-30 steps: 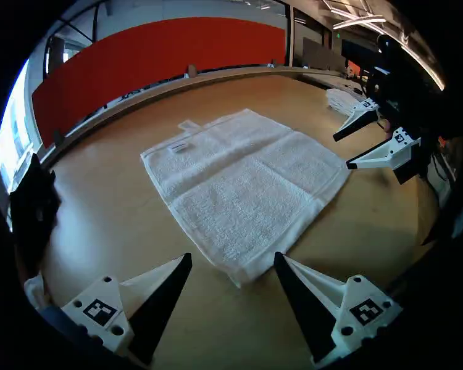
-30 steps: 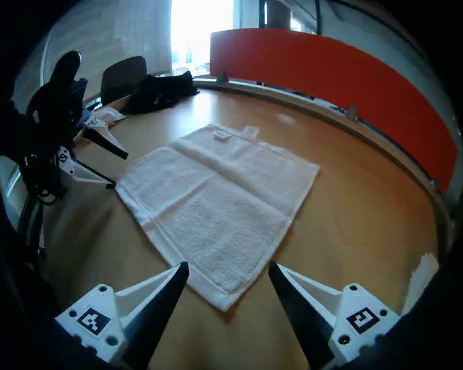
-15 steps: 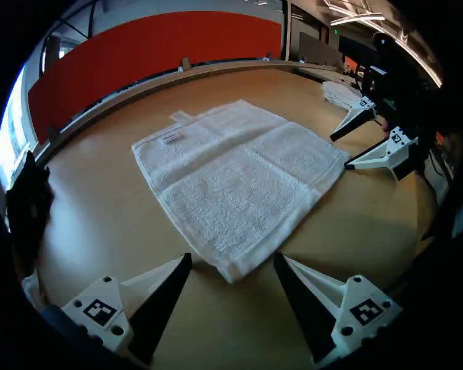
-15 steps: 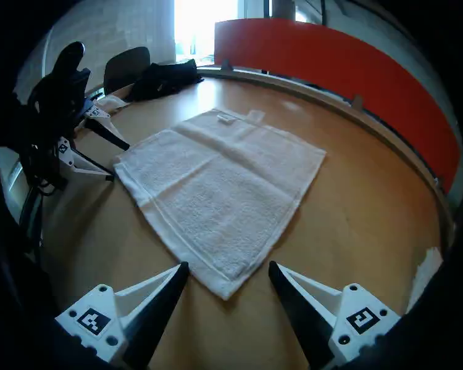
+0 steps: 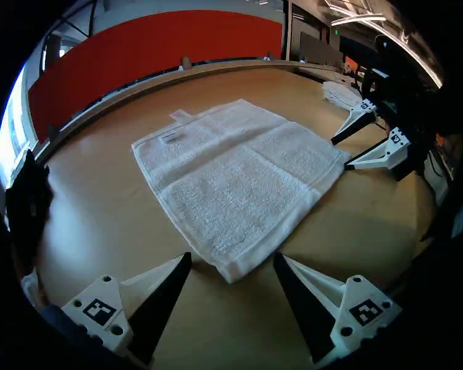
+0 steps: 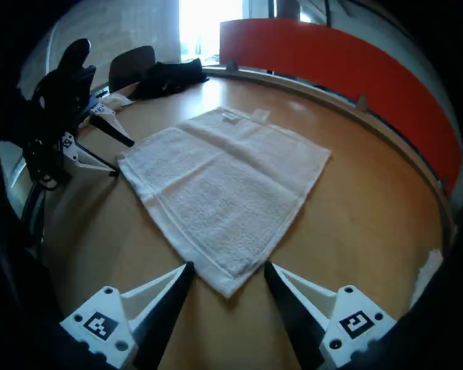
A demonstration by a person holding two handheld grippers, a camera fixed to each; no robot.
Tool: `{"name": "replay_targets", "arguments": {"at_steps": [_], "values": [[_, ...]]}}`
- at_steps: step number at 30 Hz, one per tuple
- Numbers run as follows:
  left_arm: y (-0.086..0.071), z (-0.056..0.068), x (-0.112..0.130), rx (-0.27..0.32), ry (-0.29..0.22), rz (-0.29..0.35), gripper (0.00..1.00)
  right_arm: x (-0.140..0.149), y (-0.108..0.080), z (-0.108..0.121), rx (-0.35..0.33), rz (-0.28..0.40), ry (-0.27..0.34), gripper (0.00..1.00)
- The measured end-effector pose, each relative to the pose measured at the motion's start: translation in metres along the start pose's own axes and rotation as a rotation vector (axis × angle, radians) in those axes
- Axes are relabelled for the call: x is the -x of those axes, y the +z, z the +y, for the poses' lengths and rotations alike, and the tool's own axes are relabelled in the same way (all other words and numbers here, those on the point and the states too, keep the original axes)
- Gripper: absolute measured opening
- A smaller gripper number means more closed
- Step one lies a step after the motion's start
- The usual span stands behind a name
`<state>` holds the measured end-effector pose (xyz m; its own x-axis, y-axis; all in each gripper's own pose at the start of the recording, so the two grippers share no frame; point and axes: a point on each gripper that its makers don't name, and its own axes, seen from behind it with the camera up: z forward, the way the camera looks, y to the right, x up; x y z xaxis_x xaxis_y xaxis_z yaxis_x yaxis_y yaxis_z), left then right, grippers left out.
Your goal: Fold towel
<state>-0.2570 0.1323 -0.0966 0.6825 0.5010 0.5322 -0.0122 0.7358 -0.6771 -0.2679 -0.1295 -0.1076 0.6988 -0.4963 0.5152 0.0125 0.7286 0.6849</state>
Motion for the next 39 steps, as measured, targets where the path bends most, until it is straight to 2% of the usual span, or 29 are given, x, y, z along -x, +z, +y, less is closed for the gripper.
{"name": "replay_targets", "arguments": {"at_steps": [5, 10, 14, 17, 22, 25, 30, 36, 39], "values": [[-0.0003, 0.0002, -0.0002, 0.0, -0.001, -0.001, 0.99, 0.0001, 0.0008, -0.0006, -0.007, -0.006, -0.008, 0.85], [-0.0009, 0.0, 0.0, -0.003, -0.006, -0.004, 0.98, 0.0005, 0.0015, -0.0032, -0.019, -0.021, -0.02, 0.71], [-0.0009, -0.0013, -0.0001, -0.011, -0.014, -0.009, 0.94, 0.0002, 0.0015, -0.0043, -0.025, -0.033, -0.024, 0.65], [-0.0013, -0.0038, -0.0002, -0.02, -0.024, -0.014, 0.84, -0.0001, 0.0012, -0.0046, -0.029, -0.039, -0.026, 0.57], [-0.0019, -0.0067, 0.0005, -0.03, -0.035, -0.021, 0.71, -0.0011, 0.0012, -0.0048, -0.032, -0.041, -0.028, 0.38], [-0.0028, -0.0069, 0.0005, -0.033, -0.035, -0.026, 0.57, -0.0015, 0.0014, -0.005, -0.031, -0.041, -0.028, 0.28], [-0.0027, -0.0055, 0.0007, -0.041, -0.041, -0.034, 0.28, -0.0019, 0.002, -0.0055, -0.03, -0.042, -0.028, 0.24], [-0.0031, -0.0023, -0.0001, -0.051, -0.065, -0.041, 0.15, -0.0022, 0.0029, -0.0059, -0.025, -0.046, -0.019, 0.19], [-0.005, 0.0015, -0.0017, -0.039, -0.092, -0.041, 0.13, -0.0027, 0.0029, -0.0046, -0.017, -0.049, -0.011, 0.17]]}}
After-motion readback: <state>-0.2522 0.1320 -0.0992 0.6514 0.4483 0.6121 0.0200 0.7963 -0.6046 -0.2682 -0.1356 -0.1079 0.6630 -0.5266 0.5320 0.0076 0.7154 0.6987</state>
